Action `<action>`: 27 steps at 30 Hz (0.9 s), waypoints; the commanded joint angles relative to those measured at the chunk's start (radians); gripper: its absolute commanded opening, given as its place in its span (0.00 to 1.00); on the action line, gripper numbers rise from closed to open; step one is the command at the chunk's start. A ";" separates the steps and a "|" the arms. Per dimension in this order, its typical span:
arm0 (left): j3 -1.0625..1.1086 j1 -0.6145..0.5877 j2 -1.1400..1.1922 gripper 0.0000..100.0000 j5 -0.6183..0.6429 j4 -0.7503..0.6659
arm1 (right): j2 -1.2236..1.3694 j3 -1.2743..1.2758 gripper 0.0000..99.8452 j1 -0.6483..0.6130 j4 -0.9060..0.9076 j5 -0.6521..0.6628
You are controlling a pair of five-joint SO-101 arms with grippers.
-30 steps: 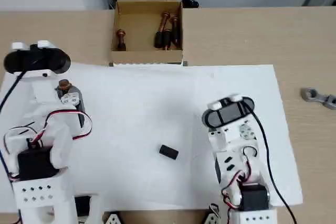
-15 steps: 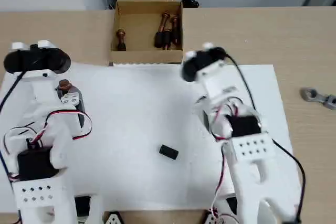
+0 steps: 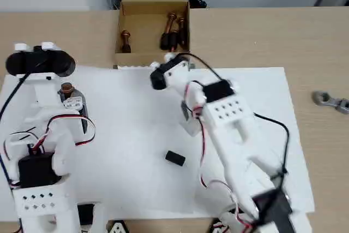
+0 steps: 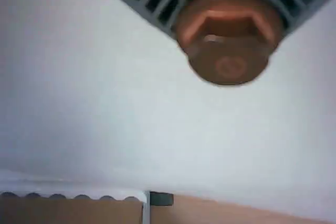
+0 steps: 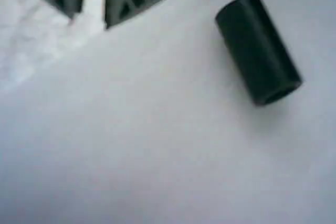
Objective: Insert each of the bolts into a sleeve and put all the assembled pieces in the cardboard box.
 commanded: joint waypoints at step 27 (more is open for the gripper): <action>-0.010 0.000 -0.008 0.00 -0.064 -0.021 | 0.033 0.166 0.26 -0.255 -0.084 0.126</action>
